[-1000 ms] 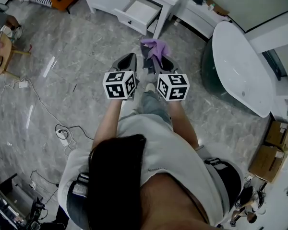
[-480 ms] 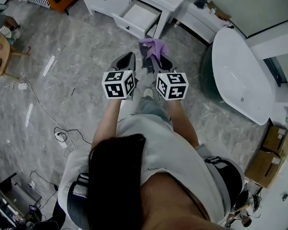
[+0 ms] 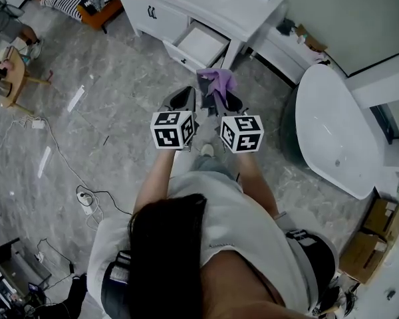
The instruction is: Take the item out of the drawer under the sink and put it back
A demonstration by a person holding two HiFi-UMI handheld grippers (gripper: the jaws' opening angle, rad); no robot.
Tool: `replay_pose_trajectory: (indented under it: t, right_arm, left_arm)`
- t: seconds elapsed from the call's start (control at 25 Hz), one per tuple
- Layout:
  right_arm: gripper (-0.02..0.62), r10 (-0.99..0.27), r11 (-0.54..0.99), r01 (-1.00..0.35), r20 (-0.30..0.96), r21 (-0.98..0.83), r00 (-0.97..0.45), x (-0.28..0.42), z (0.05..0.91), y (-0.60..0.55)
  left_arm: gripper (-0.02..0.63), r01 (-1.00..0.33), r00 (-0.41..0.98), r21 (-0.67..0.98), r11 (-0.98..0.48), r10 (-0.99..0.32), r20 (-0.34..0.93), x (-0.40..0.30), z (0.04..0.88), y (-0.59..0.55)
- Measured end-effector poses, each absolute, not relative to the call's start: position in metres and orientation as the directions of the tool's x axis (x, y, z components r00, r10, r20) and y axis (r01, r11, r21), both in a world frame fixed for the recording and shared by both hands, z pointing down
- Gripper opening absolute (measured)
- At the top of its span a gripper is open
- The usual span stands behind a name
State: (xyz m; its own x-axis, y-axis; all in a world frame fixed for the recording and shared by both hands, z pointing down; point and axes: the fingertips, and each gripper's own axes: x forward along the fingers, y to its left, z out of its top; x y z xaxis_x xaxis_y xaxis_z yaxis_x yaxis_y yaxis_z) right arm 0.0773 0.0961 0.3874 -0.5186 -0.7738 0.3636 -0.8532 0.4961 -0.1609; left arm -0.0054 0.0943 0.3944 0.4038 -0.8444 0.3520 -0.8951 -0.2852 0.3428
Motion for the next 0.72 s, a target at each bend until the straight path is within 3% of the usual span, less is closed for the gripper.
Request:
replay_pose_trajectory:
  t: [0.72]
  right_arm:
    - [0.077,-0.746,0.539,-0.825,0.359,-0.168,-0.561,0.108,0.39,0.035]
  left_arm:
    - [0.005,-0.909,0.346,0.354,-0.22,-0.873,0.345,0.018,0.399,0.042]
